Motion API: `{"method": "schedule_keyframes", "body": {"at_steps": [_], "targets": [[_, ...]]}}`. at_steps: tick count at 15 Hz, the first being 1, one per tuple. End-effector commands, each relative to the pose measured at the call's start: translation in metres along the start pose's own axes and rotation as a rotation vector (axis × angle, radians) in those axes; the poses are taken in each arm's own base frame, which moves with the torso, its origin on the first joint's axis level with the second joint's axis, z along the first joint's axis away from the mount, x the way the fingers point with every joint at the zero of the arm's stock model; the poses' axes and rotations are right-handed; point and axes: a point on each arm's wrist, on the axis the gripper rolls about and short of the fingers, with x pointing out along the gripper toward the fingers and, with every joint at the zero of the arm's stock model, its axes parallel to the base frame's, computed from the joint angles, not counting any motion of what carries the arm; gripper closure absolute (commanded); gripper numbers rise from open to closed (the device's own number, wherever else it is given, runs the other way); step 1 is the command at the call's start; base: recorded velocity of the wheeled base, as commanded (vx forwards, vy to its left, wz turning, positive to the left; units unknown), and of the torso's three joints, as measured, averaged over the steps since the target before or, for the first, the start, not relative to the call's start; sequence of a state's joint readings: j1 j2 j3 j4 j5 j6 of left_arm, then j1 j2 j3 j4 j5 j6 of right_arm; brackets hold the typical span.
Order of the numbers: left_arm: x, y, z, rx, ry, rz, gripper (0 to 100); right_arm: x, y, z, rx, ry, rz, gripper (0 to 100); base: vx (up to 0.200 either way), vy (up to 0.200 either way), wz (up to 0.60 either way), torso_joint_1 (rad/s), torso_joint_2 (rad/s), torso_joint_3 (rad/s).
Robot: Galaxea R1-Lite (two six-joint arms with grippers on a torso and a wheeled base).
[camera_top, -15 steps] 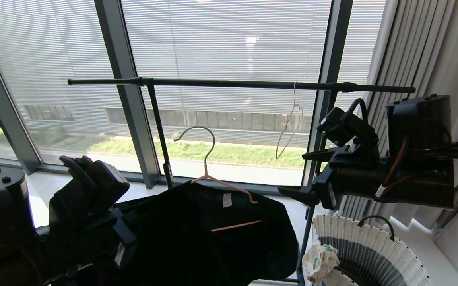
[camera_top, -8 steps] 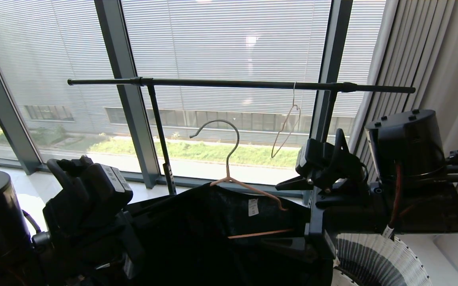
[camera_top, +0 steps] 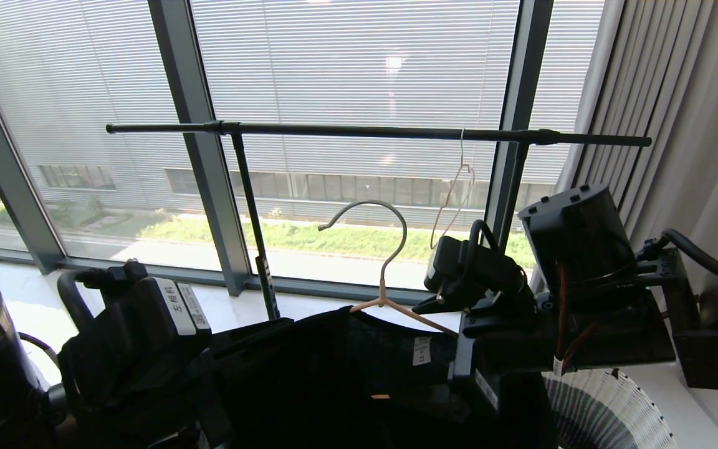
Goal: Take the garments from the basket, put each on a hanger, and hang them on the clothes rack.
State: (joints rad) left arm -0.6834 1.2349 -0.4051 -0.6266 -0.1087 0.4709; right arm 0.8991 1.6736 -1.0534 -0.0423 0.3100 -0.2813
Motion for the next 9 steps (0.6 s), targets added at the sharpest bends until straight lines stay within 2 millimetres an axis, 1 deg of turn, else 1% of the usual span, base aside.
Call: {"method": "schedule_keyframes", "body": {"at_steps": [1, 3, 4, 9], "targets": [[-0.0017, -0.0004, 0.0004, 0.001, -0.006, 0.000, 100, 0.0059, -0.0011, -0.0033, 0.003, 0.017, 0.005, 0, 0.000, 0.000, 0.00, 0.000, 0.00, 0.000], [-0.0027, -0.0014, -0.0011, 0.001, -0.002, -0.002, 100, 0.0052, -0.0018, -0.0037, -0.012, 0.018, 0.001, 0, 0.000, 0.000, 0.00, 0.000, 0.00, 0.000], [-0.0027, -0.0016, -0.0010, 0.001, -0.002, -0.003, 100, 0.0054, -0.0031, -0.0048, -0.022, 0.022, -0.004, 100, 0.000, 0.000, 0.00, 0.000, 0.00, 0.000], [-0.0026, -0.0014, -0.0006, 0.001, -0.003, -0.001, 100, 0.0045, -0.0049, -0.0049, -0.029, 0.027, -0.033, 100, 0.000, 0.000, 0.00, 0.000, 0.00, 0.000]]}}
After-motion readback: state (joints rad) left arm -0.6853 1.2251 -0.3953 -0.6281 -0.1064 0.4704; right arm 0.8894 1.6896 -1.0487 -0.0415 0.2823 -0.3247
